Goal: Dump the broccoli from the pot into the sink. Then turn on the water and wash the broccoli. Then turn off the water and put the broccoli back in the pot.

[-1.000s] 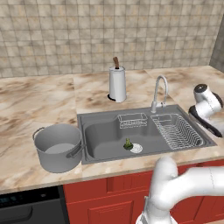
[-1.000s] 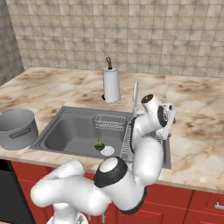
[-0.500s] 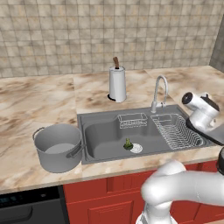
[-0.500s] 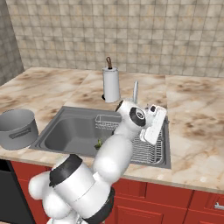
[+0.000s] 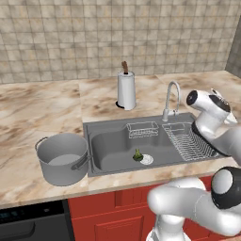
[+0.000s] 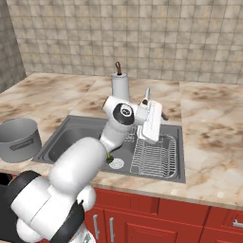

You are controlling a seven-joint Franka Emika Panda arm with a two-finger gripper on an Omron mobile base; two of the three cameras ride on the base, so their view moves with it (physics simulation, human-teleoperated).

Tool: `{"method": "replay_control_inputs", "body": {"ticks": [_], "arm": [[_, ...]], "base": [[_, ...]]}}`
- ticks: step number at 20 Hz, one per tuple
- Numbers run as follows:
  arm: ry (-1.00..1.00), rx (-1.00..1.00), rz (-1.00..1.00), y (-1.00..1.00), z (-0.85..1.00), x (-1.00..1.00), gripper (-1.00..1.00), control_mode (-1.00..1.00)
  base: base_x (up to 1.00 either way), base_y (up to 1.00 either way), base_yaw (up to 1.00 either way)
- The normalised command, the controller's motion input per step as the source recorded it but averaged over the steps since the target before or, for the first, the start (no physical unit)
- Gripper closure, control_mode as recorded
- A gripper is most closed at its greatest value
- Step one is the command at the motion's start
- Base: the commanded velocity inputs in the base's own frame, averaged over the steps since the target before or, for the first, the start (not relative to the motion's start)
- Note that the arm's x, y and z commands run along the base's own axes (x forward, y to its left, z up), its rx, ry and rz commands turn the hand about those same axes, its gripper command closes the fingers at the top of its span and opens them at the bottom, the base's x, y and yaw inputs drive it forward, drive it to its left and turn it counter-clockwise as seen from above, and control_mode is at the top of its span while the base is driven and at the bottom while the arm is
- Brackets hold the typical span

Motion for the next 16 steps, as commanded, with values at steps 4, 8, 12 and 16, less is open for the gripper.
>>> {"method": "replay_control_inputs", "body": {"ticks": [4,8,12,16], "arm": [[0.42,-0.17,0.35,0.62,0.69,-0.51,-1.0,-1.0],[0.44,-0.14,0.45,0.46,0.57,-0.53,-1.0,-1.0],[0.49,-0.08,0.41,0.51,0.59,-0.33,-1.0,-1.0],[0.54,-0.04,0.35,0.54,0.55,-0.19,-1.0,-1.0]], "base": [[0.0,0.0,0.0],[0.0,0.0,0.0],[0.0,0.0,0.0],[0.0,0.0,0.0]]}}
